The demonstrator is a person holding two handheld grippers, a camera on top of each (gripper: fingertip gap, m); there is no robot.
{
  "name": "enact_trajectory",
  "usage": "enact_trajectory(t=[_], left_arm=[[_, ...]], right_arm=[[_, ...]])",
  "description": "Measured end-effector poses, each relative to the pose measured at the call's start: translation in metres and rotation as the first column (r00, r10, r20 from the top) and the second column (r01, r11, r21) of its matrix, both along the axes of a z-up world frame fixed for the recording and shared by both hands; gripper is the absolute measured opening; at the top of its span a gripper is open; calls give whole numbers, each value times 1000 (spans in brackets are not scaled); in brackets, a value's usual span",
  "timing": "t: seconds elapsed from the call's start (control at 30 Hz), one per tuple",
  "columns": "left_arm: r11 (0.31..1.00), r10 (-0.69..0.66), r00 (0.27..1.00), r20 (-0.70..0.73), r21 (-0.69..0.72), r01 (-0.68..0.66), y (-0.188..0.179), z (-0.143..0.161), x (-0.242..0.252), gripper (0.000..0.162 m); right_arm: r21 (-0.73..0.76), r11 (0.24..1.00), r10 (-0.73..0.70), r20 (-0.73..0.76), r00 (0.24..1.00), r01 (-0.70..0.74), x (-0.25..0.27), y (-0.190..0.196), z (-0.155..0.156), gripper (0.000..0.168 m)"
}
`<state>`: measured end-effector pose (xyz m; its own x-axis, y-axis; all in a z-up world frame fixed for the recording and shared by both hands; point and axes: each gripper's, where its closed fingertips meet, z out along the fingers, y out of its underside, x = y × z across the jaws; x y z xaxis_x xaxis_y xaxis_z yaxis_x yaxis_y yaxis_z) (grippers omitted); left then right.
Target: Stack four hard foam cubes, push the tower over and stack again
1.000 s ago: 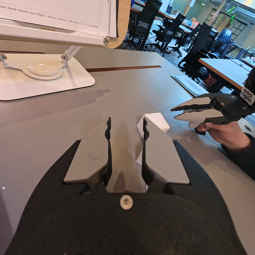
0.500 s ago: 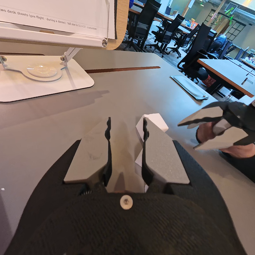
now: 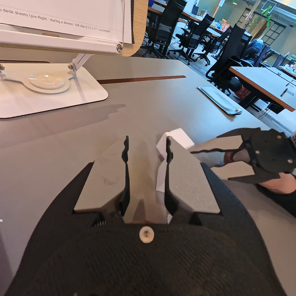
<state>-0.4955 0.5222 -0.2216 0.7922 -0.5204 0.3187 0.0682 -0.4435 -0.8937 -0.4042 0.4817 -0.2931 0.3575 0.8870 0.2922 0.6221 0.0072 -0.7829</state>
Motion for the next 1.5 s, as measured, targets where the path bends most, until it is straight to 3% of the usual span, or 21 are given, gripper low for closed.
enact_trajectory(t=[0.1, 0.37, 0.6, 0.7, 0.8, 0.87, 0.93, 1.03, 1.17, 1.33, 1.5], left_arm=[[1000, -2, 1000, 1, 1, 2, 0, 0, 0, 45], [1000, 3, 1000, -1, -21, -3, 0, -3, -1, 45], [987, 55, 992, -114, -143, -72, 2, -32, -21, 44], [983, 8, 995, -103, -184, -27, -2, -39, -12, 42], [976, -71, 989, -130, -215, 41, -8, -47, 2, 25], [968, -118, 983, -141, -236, 82, -13, -52, 11, 19], [964, -152, 974, -168, -244, 108, -17, -56, 16, 11], [953, -218, 958, -188, -254, 167, -25, -59, 25, 0], [934, -274, 947, -165, -280, 221, -32, -61, 34, 0], [921, -309, 940, -143, -292, 258, -38, -60, 39, 0], [918, -317, 941, -120, -287, 273, -39, -58, 41, 0]], right_arm=[[-29, 999, -24, -44, 999, 22, 8, 6, 3, 36], [-166, 977, 98, -203, 974, -133, -12, -23, 14, 49], [-167, 984, 52, -35, 998, -57, 14, -10, -2, 4], [-143, 990, 9, -34, 999, -14, 23, 5, -1, 0], [-161, 986, -49, -91, 995, 34, 12, 26, -3, 0], [-129, 979, -172, -95, 981, 159, 15, 51, 0, 19], [-97, 975, -211, -143, 967, 198, 19, 60, 10, 17], [-111, 985, -148, -183, 972, 130, 22, 48, 17, 19], [-176, 984, -74, -209, 975, 37, 20, 28, 20, 36], [-272, 939, 127, -290, 949, -209, -5, -23, 29, 49], [-155, 974, 130, -210, 969, -164, -18, -23, 23, 64]])
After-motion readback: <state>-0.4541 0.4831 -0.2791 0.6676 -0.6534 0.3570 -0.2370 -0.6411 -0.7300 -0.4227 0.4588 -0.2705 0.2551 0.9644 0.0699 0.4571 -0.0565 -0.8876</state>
